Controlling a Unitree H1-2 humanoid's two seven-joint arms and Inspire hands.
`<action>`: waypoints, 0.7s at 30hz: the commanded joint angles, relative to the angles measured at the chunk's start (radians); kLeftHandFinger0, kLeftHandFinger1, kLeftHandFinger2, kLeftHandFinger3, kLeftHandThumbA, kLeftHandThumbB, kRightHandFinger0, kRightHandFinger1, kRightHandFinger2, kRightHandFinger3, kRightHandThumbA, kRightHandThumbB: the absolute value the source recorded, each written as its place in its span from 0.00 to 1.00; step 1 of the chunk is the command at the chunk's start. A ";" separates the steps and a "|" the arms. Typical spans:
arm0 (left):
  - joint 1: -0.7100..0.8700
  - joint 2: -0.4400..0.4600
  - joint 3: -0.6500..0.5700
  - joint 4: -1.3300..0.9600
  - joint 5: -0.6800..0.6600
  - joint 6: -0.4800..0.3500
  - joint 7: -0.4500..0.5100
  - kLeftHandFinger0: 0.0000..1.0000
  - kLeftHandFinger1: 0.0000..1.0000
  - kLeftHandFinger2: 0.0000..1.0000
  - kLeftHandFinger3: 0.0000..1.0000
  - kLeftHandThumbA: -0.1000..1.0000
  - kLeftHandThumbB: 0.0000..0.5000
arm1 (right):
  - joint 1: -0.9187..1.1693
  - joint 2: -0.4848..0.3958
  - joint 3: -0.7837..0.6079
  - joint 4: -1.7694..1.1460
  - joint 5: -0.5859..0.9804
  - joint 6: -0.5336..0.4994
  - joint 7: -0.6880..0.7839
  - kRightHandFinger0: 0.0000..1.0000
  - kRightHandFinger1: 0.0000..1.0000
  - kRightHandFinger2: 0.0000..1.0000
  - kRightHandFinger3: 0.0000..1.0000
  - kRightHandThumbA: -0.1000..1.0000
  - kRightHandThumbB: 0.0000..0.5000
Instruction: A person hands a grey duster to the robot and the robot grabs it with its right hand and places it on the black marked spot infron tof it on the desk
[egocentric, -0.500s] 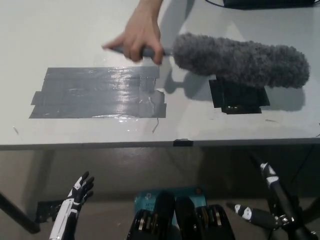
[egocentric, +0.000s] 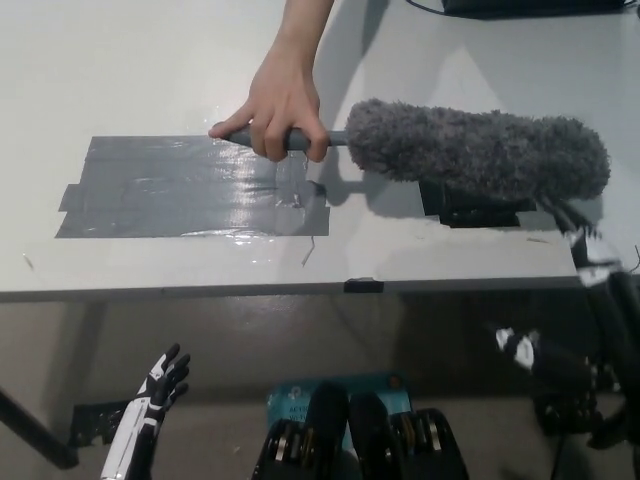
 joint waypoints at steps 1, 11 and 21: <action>-0.011 0.001 -0.007 -0.035 0.003 -0.025 -0.011 1.00 1.00 1.00 1.00 1.00 0.35 | -0.295 -0.025 -0.003 -0.095 -0.386 0.222 0.196 1.00 1.00 1.00 1.00 0.87 0.98; -0.032 0.003 -0.002 -0.035 0.000 -0.017 -0.010 1.00 1.00 1.00 1.00 1.00 0.36 | -0.514 -0.064 0.106 0.220 -0.444 0.280 0.259 1.00 1.00 1.00 1.00 0.93 1.00; -0.048 0.004 -0.003 -0.028 0.002 -0.021 -0.010 1.00 1.00 1.00 1.00 1.00 0.36 | -0.642 -0.088 0.183 0.518 -0.457 0.353 0.272 1.00 1.00 1.00 1.00 0.99 1.00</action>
